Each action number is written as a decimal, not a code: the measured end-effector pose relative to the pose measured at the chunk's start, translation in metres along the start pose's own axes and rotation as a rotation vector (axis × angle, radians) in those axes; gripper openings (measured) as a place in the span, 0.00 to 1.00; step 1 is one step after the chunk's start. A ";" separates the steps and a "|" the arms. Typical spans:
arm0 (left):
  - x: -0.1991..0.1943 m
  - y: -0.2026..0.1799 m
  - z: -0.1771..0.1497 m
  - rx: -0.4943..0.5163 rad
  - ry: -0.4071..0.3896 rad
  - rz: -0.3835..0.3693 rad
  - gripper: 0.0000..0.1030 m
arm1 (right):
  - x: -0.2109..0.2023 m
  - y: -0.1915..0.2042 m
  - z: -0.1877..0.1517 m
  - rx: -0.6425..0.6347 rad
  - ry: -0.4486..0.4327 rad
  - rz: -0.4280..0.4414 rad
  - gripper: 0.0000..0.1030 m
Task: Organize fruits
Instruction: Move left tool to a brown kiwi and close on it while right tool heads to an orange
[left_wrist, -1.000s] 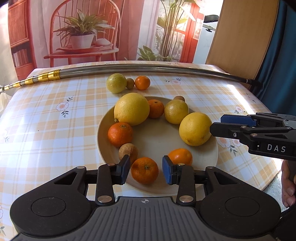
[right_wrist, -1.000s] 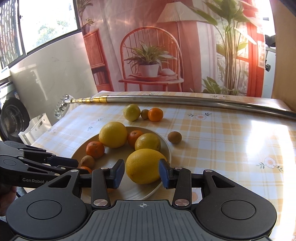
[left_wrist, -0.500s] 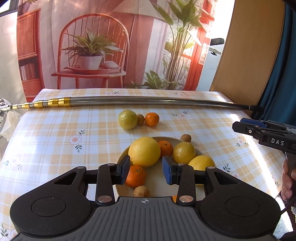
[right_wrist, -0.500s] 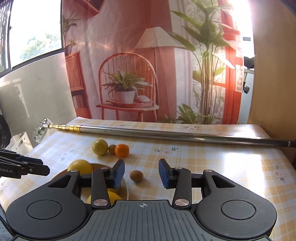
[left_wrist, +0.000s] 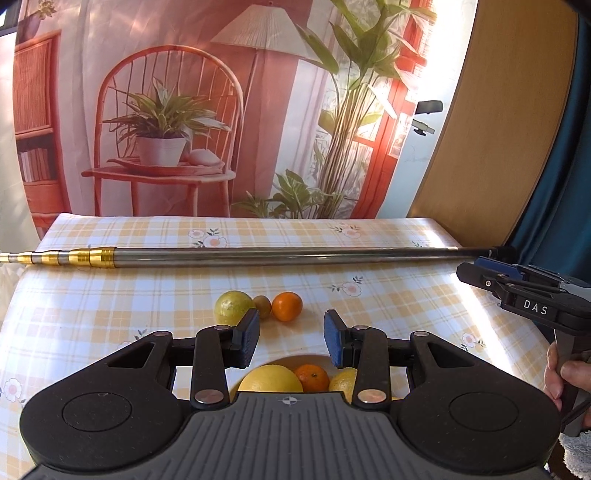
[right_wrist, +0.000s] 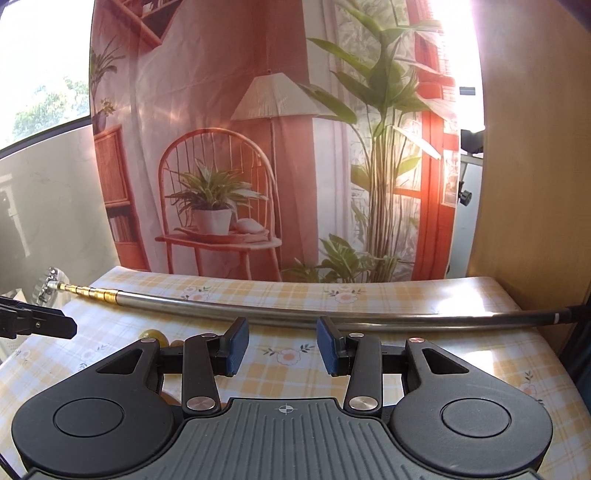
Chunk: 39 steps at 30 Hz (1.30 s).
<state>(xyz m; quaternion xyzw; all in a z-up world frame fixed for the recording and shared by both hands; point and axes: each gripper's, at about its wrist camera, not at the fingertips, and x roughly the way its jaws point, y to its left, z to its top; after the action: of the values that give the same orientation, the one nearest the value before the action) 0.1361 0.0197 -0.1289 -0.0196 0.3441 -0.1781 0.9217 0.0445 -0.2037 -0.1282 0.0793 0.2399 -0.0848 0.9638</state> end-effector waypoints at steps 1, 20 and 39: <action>0.009 -0.002 0.001 0.002 0.023 -0.012 0.39 | 0.004 0.000 -0.002 0.005 0.009 0.001 0.37; 0.164 -0.053 -0.004 0.089 0.396 -0.150 0.38 | 0.034 -0.042 -0.032 0.192 0.072 0.015 0.37; 0.135 -0.042 0.001 0.106 0.288 -0.109 0.28 | 0.037 -0.048 -0.040 0.225 0.092 0.036 0.38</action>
<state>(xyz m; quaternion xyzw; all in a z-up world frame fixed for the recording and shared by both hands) 0.2180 -0.0654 -0.2057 0.0363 0.4611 -0.2468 0.8516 0.0493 -0.2473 -0.1858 0.1951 0.2716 -0.0903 0.9381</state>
